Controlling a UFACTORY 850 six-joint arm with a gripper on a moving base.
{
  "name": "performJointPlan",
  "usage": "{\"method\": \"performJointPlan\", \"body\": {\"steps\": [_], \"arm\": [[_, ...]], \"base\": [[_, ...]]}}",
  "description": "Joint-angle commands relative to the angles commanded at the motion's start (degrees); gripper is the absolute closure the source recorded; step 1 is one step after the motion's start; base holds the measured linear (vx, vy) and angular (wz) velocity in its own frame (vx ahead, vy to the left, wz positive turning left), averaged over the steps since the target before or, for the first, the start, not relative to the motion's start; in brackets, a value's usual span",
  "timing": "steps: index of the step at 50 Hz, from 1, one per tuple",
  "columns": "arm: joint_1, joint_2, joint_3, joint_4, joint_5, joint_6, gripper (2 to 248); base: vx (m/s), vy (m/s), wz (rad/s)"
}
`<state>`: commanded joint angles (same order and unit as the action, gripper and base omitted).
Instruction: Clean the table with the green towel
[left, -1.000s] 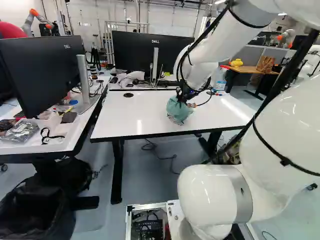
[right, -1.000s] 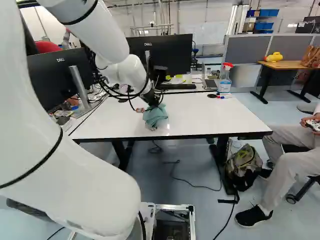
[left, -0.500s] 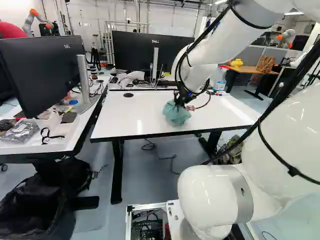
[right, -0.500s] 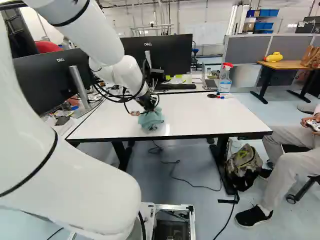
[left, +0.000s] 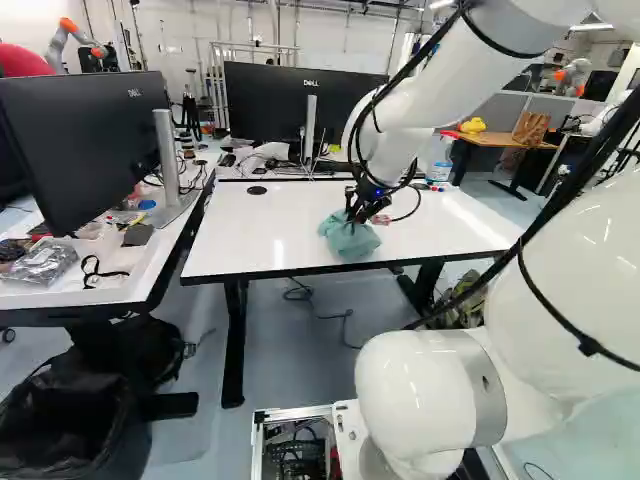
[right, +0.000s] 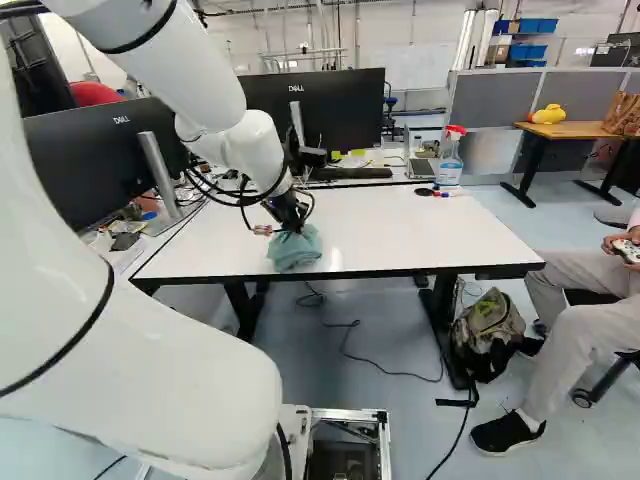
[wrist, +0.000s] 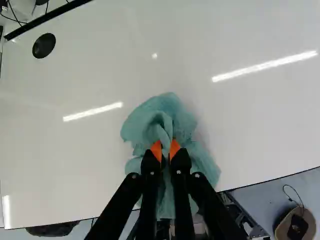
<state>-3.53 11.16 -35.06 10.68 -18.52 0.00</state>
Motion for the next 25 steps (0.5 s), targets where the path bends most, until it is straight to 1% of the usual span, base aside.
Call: {"method": "performJointPlan", "body": {"steps": [25], "arm": [[0.00,0.00,0.00,2.07,-8.46,0.00,212]], "base": [[0.000,0.000,0.000]]}}
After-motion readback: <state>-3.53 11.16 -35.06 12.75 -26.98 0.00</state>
